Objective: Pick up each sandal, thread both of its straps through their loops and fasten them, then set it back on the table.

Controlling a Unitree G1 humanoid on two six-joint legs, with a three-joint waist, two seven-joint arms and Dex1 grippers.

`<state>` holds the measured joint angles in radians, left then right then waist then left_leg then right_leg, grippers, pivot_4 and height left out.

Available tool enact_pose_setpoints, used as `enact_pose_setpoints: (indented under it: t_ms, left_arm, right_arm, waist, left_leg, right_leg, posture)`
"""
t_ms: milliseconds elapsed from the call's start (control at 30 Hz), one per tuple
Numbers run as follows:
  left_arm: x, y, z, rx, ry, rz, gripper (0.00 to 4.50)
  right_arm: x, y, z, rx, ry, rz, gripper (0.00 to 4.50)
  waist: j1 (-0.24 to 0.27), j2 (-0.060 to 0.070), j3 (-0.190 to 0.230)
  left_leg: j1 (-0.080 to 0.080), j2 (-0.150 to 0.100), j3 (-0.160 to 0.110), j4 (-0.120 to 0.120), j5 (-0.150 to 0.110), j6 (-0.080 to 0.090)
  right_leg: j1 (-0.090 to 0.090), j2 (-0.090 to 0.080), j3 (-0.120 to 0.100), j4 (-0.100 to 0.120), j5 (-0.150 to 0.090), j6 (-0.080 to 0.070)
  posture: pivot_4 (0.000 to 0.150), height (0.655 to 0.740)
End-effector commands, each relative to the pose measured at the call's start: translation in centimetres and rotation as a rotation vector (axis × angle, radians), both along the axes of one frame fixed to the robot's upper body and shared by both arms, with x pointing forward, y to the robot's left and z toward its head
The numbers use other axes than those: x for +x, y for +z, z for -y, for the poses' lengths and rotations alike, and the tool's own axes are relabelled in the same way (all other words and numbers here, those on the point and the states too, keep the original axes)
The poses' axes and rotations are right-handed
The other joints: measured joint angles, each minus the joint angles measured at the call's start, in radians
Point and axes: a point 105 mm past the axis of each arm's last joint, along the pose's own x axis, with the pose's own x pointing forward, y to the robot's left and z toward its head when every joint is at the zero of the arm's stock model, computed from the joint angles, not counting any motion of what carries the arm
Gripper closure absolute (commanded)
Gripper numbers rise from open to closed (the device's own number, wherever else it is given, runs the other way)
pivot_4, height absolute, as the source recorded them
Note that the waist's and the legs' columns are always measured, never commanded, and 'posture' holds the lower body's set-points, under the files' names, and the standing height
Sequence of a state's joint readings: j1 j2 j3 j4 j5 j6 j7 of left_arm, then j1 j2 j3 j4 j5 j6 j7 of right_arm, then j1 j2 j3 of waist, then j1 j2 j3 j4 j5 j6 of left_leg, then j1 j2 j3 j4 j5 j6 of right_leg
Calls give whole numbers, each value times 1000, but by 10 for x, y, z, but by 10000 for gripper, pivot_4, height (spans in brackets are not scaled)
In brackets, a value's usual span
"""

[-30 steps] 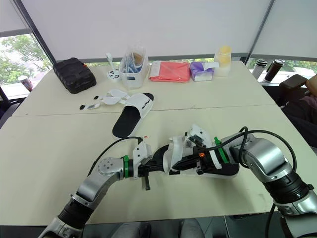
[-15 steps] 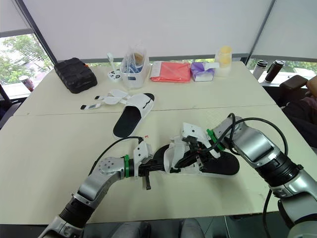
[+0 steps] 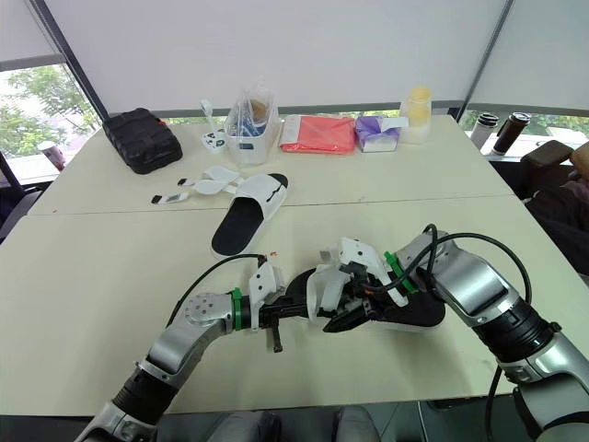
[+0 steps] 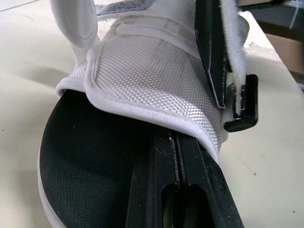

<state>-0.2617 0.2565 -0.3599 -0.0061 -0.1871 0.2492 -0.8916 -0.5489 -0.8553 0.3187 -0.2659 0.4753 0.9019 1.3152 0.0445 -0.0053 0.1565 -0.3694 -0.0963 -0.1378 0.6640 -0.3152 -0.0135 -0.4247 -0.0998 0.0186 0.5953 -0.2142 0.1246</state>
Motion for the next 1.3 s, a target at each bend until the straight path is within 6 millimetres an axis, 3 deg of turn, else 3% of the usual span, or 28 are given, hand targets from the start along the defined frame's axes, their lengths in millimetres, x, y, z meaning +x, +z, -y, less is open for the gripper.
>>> enact_pose_setpoints:
  t_ms: [33, 200, 333, 467, 600, 733, 1033, 1300]
  left_arm:
    - [-7, -32, -5, 78, 8, -108, 45000]
    - [-6, -32, -6, 82, 5, -107, 45000]
    - [-5, -31, -5, 90, -6, -98, 45000]
    - [-4, -31, -6, 92, -6, -98, 45000]
    - [-3, -30, -6, 92, -6, -99, 45000]
    - [-2, -30, -6, 92, -7, -100, 45000]
    - [0, -28, -5, 83, 2, -101, 45000]
    - [1, -28, -8, 77, 40, -105, 45000]
  right_arm:
    - [5, 18, 4, 127, -175, -56, 12601]
    - [0, 28, 0, 297, -315, -205, 12601]
    - [-1, 23, -1, 351, -420, -281, 12601]
    - [1, 14, -3, 379, -528, -311, 25497]
    - [3, 11, -6, 417, -597, -349, 44452]
    - [3, 12, -6, 402, -596, -344, 44452]
    - [11, 3, -8, 171, -431, -154, 44452]
    - [11, -6, -15, 115, -318, -88, 44452]
  waist:
    - [0, 0, 0]
    - [0, 0, 0]
    - [0, 1, 0]
    - [0, 1, -1]
    - [-2, 4, -3]
    - [-3, 6, -5]
    - [-3, 6, -5]
    - [-5, 6, -5]
  left_leg:
    - [0, 0, 0, 0, 0, 0]
    - [0, 0, 0, 0, 0, 0]
    - [0, 0, 0, 0, 0, 0]
    - [0, 0, 0, 0, 0, 0]
    - [0, 0, 0, 0, 0, 0]
    - [1, -1, 0, 0, 0, 0]
    - [2, -1, 1, 1, 0, 0]
    - [4, -1, 1, 1, 0, 0]
  right_leg:
    - [0, 0, 0, 0, 0, -1]
    - [0, 0, 0, 0, 1, -2]
    - [-1, 0, 0, 1, 1, -2]
    - [-1, 0, 0, 1, 1, -2]
    - [-1, 0, 1, 1, 1, -2]
    - [0, 0, 1, 2, 1, -1]
    - [1, 0, 0, 2, 2, 0]
    - [4, 0, 1, 1, 2, 0]
  posture:
    - [1500, 7400]
    - [1500, 7400]
    - [1500, 7400]
    - [1500, 7400]
    - [1500, 7400]
    - [1500, 7400]
    - [1500, 7400]
    - [1500, 7400]
